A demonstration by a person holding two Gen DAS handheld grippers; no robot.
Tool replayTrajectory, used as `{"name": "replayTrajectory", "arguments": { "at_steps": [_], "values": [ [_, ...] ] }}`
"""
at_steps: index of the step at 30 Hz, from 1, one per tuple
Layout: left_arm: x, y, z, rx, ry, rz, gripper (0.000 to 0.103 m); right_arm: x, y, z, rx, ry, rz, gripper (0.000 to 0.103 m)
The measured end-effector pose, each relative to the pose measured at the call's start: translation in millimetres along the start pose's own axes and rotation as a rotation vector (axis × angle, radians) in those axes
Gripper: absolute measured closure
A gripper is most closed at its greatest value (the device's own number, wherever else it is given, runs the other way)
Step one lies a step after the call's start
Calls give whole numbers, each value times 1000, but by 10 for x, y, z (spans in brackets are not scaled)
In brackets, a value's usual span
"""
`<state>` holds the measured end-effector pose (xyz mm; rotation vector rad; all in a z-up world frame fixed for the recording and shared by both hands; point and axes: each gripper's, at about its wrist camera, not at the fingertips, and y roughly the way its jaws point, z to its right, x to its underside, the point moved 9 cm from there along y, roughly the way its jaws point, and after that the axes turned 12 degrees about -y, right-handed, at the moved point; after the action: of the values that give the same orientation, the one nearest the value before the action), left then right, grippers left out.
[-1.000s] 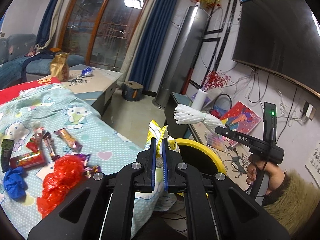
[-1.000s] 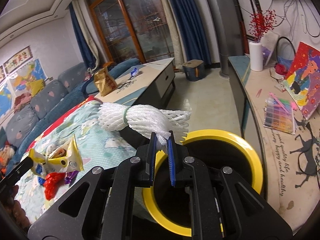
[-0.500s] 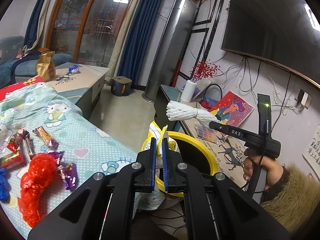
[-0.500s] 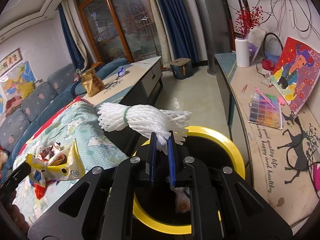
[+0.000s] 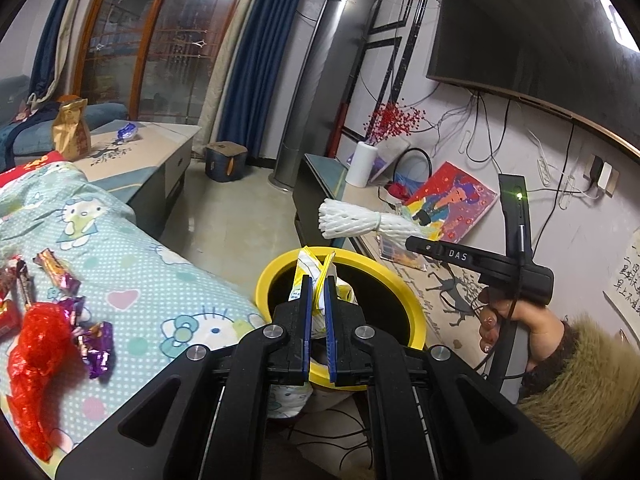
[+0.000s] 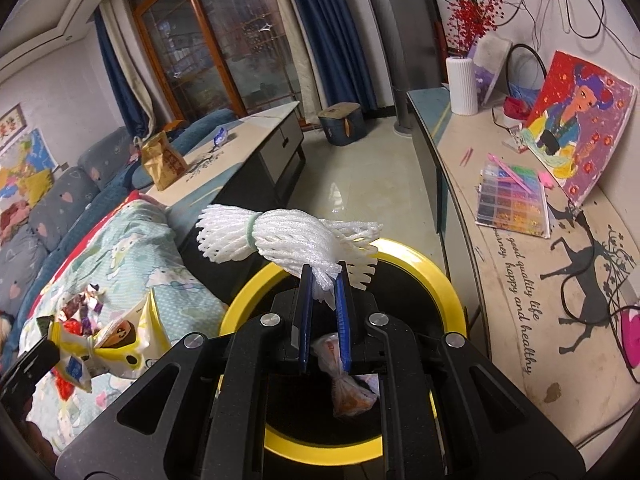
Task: Collect trash
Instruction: 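Open the right tool over the bin while the left tool drops the yellow wrapper inside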
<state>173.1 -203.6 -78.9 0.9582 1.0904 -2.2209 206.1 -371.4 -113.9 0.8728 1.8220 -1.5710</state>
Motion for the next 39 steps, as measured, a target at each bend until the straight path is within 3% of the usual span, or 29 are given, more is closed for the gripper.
{"name": "replayTrajectory", "arguments": {
  "at_steps": [22, 25, 26, 28, 29, 30, 32, 36, 39],
  "values": [
    [400, 718, 197, 25, 33, -135, 97, 204, 186, 209, 2, 50, -69, 95],
    [426, 819, 214, 33, 40, -149, 96, 236, 228, 184, -9, 46, -87, 88],
    [477, 904, 210, 40, 39, -181, 95, 267, 261, 173, -14, 42, -108, 73],
    [503, 969, 136, 18, 28, -184, 77, 324, 300, 195, 15, 41, -134, 54],
    [518, 986, 94, 15, 17, -182, 51, 346, 305, 208, 28, 45, -139, 52],
    [518, 978, 72, 14, 11, -174, 35, 364, 316, 209, 27, 47, -146, 52],
    [507, 941, 37, 17, 11, -158, 32, 390, 332, 216, 34, 44, -159, 49],
    [461, 813, -14, -22, 28, -126, 11, 396, 338, 207, 42, 40, -155, 48],
    [371, 700, -64, -58, 26, -93, 7, 366, 309, 146, 45, 15, -134, 40]
  ]
}}
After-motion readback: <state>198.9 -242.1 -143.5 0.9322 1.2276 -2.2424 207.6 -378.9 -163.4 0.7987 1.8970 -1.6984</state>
